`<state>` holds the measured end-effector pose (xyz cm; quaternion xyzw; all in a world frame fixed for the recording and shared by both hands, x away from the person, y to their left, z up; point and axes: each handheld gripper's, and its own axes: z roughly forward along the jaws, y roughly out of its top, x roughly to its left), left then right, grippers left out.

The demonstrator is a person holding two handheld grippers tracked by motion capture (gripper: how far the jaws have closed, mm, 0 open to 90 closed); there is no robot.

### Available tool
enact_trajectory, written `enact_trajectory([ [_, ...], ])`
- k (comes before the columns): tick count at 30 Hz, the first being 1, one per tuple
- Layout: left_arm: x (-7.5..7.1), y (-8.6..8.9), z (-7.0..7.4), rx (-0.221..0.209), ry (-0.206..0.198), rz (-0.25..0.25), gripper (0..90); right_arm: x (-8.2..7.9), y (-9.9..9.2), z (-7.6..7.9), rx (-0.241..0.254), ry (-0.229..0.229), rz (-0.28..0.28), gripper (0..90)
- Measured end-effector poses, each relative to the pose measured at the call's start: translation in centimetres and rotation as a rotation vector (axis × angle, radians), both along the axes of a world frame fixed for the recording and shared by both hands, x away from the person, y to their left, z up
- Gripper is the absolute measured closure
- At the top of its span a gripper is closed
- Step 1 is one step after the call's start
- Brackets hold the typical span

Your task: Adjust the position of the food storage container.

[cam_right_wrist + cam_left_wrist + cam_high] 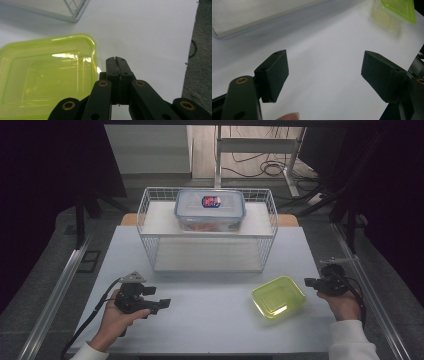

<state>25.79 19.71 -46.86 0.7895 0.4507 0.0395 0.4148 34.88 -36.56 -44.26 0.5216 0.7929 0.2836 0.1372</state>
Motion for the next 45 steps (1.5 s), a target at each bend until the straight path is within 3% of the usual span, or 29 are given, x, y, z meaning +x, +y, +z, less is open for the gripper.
enact_trajectory([
  [10,0.0,0.0,-0.1,0.014,0.001,-0.004,21.9,0.8,0.6,-1.5,-0.055,0.052,0.019,89.3],
  [17,-0.2,0.0,-0.1,0.015,0.000,-0.005,21.8,0.4,1.3,-1.6,-0.085,0.063,0.040,89.2],
  [23,-0.3,-0.1,-0.2,0.018,0.001,-0.007,21.7,-0.1,1.5,-1.7,-0.096,0.087,0.047,89.3],
  [25,-0.3,-0.1,-0.2,0.018,0.002,-0.006,21.8,-0.4,1.8,-1.8,-0.073,0.106,0.065,89.3],
  [33,-0.2,0.0,-0.3,0.011,0.008,-0.007,21.8,-2.2,5.6,-1.7,-0.073,0.134,0.152,89.2],
  [45,-0.2,0.3,-0.5,0.006,0.017,-0.001,21.8,-3.5,9.0,-2.1,-0.062,0.146,0.241,89.2],
])
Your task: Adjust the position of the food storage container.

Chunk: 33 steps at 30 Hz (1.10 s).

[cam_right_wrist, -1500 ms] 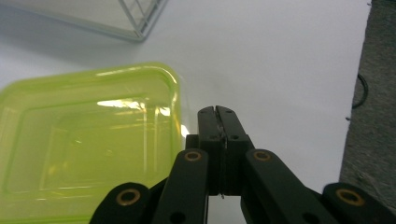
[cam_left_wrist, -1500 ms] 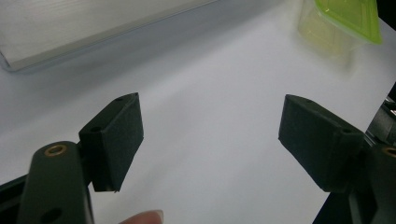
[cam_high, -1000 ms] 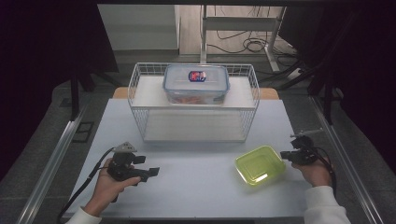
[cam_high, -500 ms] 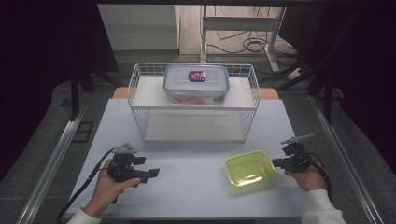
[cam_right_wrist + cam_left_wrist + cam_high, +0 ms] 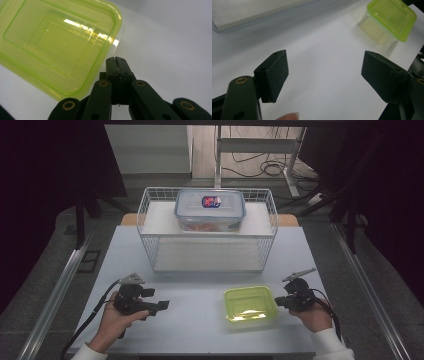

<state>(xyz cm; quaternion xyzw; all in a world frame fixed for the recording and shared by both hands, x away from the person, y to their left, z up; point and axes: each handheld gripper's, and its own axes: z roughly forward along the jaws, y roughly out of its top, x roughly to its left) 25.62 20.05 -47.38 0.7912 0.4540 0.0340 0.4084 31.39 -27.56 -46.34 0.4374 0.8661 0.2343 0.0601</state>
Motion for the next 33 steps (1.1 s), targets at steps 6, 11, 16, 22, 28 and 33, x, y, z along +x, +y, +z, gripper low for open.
enact_trajectory([
  [6,0.0,-0.1,-0.1,0.001,0.007,0.001,21.8,-0.5,2.8,-0.1,0.025,0.007,0.070,89.2],
  [11,0.0,-0.1,-0.1,0.003,0.007,0.000,21.8,-0.9,4.4,-0.2,0.041,0.012,0.112,89.2],
  [16,0.1,-0.2,-0.2,0.005,0.007,-0.003,21.8,-1.5,6.5,-0.3,0.057,0.005,0.166,89.2],
  [22,0.1,-0.3,-0.3,0.007,0.011,-0.005,21.8,-1.6,8.0,-0.6,0.069,-0.018,0.187,89.2],
  [28,0.1,-0.4,-0.4,0.009,0.014,-0.009,21.8,-1.5,8.6,-0.8,0.089,-0.037,0.186,89.1],
  [33,0.0,-0.4,-0.3,0.008,0.011,-0.006,21.8,-1.5,8.3,-0.7,0.087,-0.045,0.176,89.2],
])
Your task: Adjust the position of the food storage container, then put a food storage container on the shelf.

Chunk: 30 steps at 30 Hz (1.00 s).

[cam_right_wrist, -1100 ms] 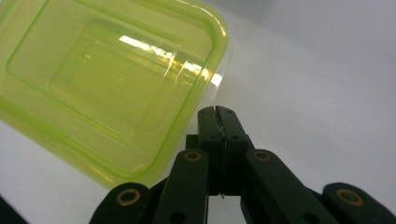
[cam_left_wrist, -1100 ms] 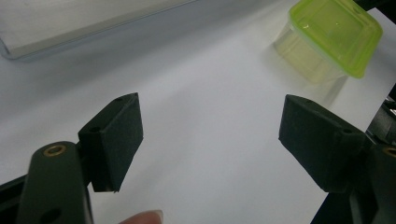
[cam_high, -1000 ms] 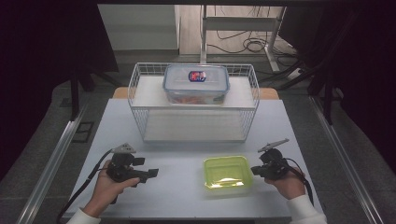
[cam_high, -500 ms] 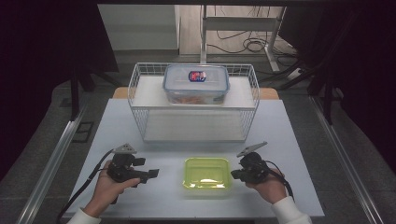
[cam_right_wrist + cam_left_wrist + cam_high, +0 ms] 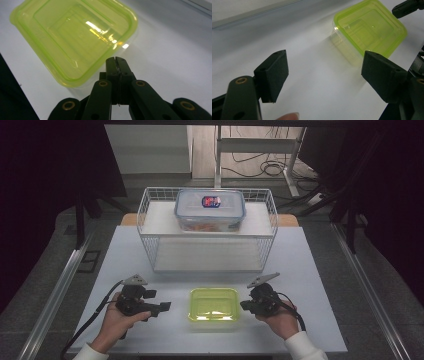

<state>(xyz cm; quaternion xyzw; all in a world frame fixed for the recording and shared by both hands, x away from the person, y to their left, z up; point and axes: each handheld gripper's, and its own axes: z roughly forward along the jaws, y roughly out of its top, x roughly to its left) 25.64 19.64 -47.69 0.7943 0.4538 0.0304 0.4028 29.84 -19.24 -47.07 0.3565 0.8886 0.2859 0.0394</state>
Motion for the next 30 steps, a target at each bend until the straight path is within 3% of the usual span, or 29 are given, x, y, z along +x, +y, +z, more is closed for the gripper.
enact_trajectory([
  [5,0.0,0.0,0.0,-0.006,-0.003,0.013,21.4,-0.1,-1.0,0.5,0.025,-0.023,-0.030,89.1],
  [9,-0.1,0.0,0.2,-0.032,-0.008,0.027,21.3,-0.3,-2.1,1.0,0.082,-0.042,-0.063,89.1],
  [11,-0.2,-0.1,0.3,-0.058,-0.004,0.032,21.2,-0.4,-2.6,1.1,0.140,-0.027,-0.076,88.3],
  [16,-0.3,-0.4,0.2,-0.106,0.020,0.032,20.9,-0.2,-4.0,0.5,0.300,0.033,-0.109,64.1],
  [18,-0.3,-0.5,0.2,-0.122,0.030,0.029,20.8,-0.1,-4.4,0.4,0.340,0.056,-0.128,57.1],
  [22,-0.3,-0.7,0.1,-0.170,0.055,0.031,20.3,-0.1,-4.9,0.3,0.415,0.059,-0.171,42.7],
  [27,0.1,-1.0,-0.2,-0.202,0.086,0.041,20.2,-0.2,-5.0,0.2,0.442,0.058,-0.191,36.4],
  [30,0.3,-1.2,-0.4,-0.219,0.099,0.043,20.2,-0.2,-5.2,-0.1,0.486,0.091,-0.198,35.4],
])
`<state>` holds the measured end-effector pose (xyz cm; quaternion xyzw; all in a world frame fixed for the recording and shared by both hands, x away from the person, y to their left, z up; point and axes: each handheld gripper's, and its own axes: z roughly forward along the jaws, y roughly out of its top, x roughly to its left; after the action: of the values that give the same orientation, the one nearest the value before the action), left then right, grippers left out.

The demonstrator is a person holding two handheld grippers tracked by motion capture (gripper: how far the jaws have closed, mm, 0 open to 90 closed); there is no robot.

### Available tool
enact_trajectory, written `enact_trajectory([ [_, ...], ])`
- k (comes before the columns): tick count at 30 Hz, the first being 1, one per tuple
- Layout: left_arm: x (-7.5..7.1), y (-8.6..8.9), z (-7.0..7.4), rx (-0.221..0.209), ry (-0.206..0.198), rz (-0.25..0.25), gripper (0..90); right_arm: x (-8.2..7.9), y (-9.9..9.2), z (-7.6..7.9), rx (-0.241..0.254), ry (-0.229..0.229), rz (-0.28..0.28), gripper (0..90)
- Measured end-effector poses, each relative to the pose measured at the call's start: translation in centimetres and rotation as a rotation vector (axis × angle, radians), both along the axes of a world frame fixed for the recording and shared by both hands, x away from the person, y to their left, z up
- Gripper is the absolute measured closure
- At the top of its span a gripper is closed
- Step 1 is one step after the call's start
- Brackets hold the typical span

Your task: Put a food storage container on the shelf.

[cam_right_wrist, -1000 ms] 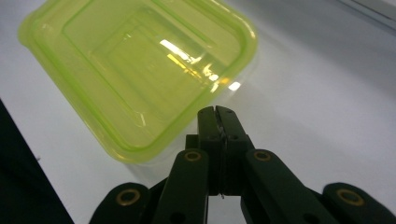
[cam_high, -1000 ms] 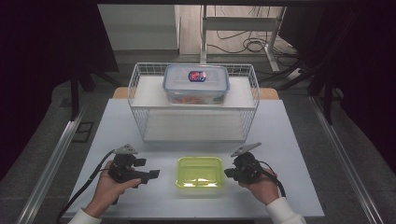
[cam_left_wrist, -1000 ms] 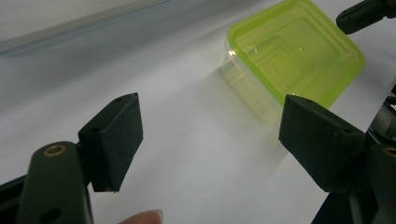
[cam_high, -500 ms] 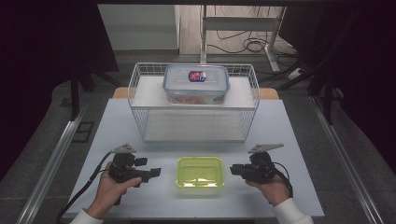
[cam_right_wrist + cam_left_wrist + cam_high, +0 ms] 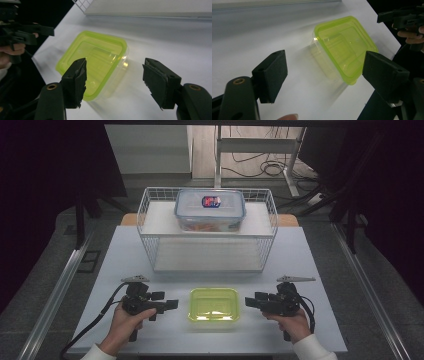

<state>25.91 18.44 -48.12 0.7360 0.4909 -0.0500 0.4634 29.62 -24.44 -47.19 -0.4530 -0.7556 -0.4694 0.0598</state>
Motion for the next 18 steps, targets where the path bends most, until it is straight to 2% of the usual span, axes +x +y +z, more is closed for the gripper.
enact_trajectory([
  [4,0.0,-0.2,-0.1,-0.031,0.019,0.000,20.3,0.0,0.2,-0.1,0.009,0.004,0.015,35.1],
  [12,0.4,-0.6,-0.6,-0.050,0.045,0.003,20.5,0.1,0.8,-0.6,0.007,0.030,0.033,34.9],
  [18,1.0,-1.2,-1.3,-0.070,0.083,0.004,21.0,0.1,1.2,-0.9,0.002,0.047,0.036,35.8],
])
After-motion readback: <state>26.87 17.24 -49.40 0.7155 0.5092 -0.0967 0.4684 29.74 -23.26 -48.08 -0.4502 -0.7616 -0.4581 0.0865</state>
